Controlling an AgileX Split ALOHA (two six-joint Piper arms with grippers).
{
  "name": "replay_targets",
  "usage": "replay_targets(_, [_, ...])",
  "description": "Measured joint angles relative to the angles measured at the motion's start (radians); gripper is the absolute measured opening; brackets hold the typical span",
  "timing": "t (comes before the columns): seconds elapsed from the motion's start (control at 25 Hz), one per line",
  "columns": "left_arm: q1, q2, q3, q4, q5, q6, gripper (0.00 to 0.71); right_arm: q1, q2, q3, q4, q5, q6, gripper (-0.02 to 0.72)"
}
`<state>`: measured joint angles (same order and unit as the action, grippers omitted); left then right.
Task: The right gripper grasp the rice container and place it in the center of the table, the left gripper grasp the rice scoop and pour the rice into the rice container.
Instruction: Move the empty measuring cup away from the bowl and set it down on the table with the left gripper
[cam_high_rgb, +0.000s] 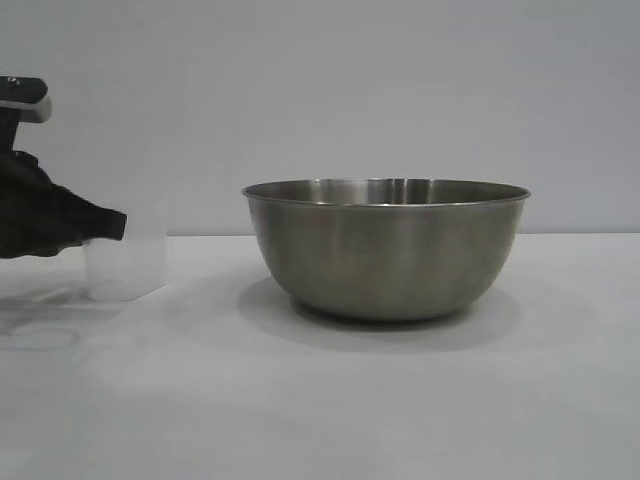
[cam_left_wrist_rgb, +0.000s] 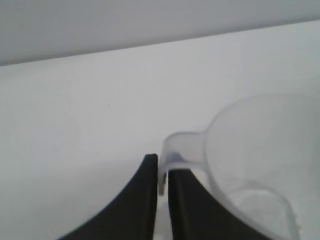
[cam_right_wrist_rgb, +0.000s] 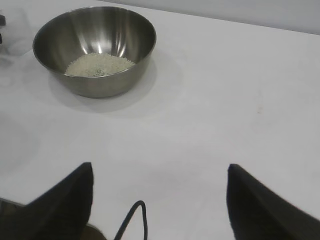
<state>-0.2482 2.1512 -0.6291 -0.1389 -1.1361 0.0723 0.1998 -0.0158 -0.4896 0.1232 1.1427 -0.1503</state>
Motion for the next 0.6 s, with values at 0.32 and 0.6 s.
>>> replay_targets(0.32, [0.000, -0.030, 0.100, 0.000, 0.000, -0.026, 0.240, 0.000, 0.000, 0.000, 0.000, 0.000, 0.000, 0.491])
replay_targets(0.6, [0.000, -0.247, 0.236, 0.029, 0.000, -0.036, 0.265, 0.000, 0.000, 0.000, 0.000, 0.000, 0.000, 0.491])
